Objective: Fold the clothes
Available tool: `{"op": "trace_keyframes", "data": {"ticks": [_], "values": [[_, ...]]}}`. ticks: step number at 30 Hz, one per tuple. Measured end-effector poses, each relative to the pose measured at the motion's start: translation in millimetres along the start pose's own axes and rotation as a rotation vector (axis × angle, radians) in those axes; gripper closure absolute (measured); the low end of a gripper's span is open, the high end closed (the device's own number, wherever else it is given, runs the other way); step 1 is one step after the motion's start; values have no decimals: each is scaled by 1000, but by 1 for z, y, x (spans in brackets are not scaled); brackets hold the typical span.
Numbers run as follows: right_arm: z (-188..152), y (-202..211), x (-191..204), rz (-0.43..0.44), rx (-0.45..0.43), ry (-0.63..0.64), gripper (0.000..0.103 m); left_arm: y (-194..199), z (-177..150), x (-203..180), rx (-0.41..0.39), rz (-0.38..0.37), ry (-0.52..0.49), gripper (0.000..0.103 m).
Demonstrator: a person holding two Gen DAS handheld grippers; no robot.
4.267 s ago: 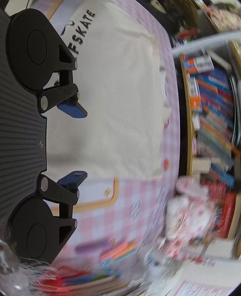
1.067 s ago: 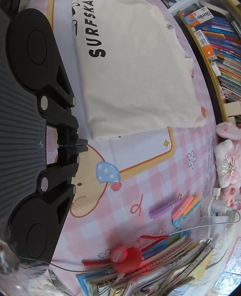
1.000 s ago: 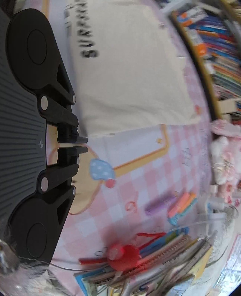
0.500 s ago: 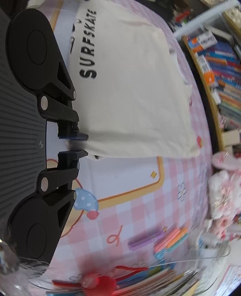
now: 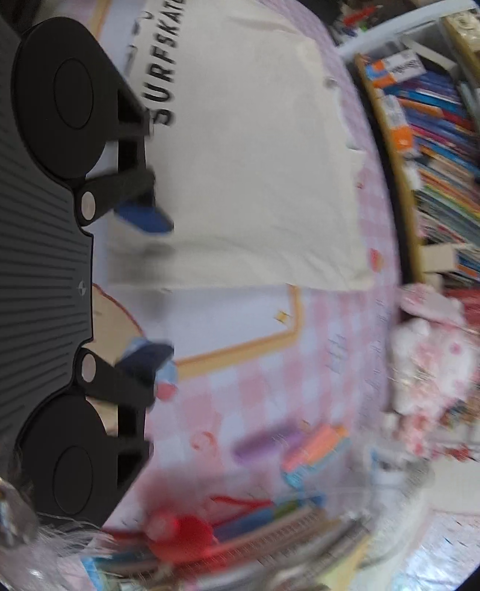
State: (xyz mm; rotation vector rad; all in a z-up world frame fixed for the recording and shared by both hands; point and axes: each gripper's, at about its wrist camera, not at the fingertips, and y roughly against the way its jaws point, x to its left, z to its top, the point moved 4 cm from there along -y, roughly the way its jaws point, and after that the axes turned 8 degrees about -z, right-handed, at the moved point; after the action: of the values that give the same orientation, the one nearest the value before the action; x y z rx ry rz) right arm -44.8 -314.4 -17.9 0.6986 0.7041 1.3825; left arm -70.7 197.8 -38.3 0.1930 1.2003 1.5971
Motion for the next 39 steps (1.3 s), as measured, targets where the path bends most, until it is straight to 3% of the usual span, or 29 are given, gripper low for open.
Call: {"op": "trace_keyframes", "data": {"ticks": [1,6,12,19,25,31,35,39], "values": [[1,1,0,-4,-12,-3,29,4,1,-5,-18,19,-28,35],[6,1,8,-11,-46,-18,23,14,4,-29,-34,58,-153,19],[0,9,29,-25,-73,-16,22,15,8,-42,-20,-2,-219,17],[-12,22,59,-98,-71,-69,21,-2,23,-36,56,-124,-275,17],[-34,46,123,-140,-71,-101,18,-10,52,-11,123,-240,-406,17],[-50,57,198,-153,-83,-55,17,-28,71,15,202,-342,-407,17],[-52,54,252,-115,-80,-26,17,-37,78,18,253,-395,-442,17],[-42,50,306,-65,-68,90,17,-42,89,21,307,-455,-398,17]]}}
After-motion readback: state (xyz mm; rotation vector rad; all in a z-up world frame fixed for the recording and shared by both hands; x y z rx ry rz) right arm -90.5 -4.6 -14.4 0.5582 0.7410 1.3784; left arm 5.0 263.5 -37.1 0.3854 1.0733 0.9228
